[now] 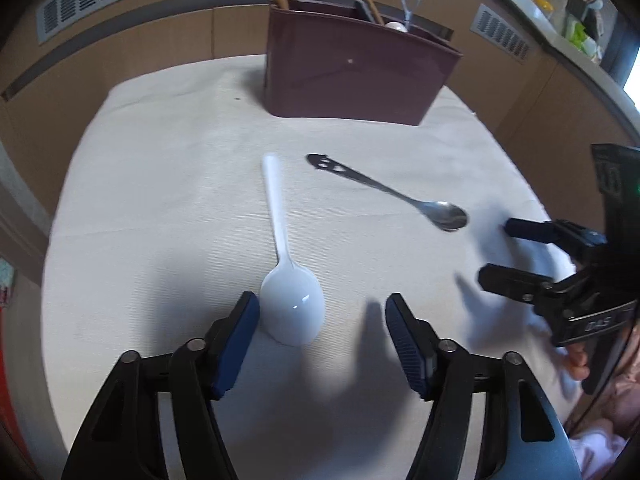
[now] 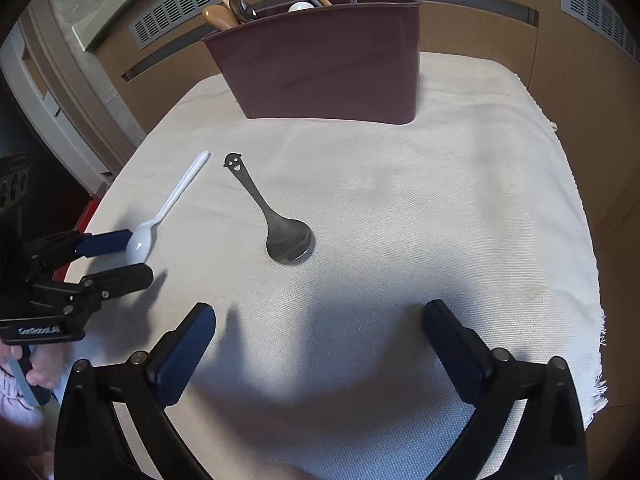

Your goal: Organize utensils

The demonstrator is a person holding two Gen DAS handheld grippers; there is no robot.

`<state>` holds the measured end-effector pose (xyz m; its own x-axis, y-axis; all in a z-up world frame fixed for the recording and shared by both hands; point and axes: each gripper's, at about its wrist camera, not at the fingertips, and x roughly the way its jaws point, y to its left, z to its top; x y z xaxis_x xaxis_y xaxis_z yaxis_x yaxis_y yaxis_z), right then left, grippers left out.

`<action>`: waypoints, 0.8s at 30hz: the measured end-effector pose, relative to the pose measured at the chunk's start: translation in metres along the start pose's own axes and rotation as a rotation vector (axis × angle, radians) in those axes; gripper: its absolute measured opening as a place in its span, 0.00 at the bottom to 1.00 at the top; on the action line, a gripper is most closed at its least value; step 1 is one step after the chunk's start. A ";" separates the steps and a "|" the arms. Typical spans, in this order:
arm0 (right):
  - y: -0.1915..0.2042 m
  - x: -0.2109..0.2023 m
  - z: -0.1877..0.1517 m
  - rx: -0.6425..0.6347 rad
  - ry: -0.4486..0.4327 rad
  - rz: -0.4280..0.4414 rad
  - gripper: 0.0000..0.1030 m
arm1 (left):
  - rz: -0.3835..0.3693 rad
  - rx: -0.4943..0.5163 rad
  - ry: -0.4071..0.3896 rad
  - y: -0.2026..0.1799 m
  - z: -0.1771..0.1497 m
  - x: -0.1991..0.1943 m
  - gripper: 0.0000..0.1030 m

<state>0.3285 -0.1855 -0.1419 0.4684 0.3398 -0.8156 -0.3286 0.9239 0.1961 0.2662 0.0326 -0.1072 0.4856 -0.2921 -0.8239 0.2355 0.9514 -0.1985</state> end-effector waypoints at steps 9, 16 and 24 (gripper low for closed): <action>0.021 0.013 0.003 -0.112 0.027 -0.129 1.00 | 0.037 -0.089 -0.031 0.018 0.010 0.001 0.31; 0.036 0.014 0.008 -0.220 -0.069 -0.134 0.56 | 0.064 -0.122 -0.067 0.036 0.007 -0.019 0.31; 0.048 -0.006 0.017 -0.295 -0.157 -0.200 0.25 | 0.037 -0.113 -0.087 0.030 0.008 -0.034 0.31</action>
<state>0.3242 -0.1406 -0.1179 0.6594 0.2023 -0.7240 -0.4295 0.8918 -0.1420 0.2641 0.0699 -0.0810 0.5644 -0.2590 -0.7838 0.1221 0.9652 -0.2311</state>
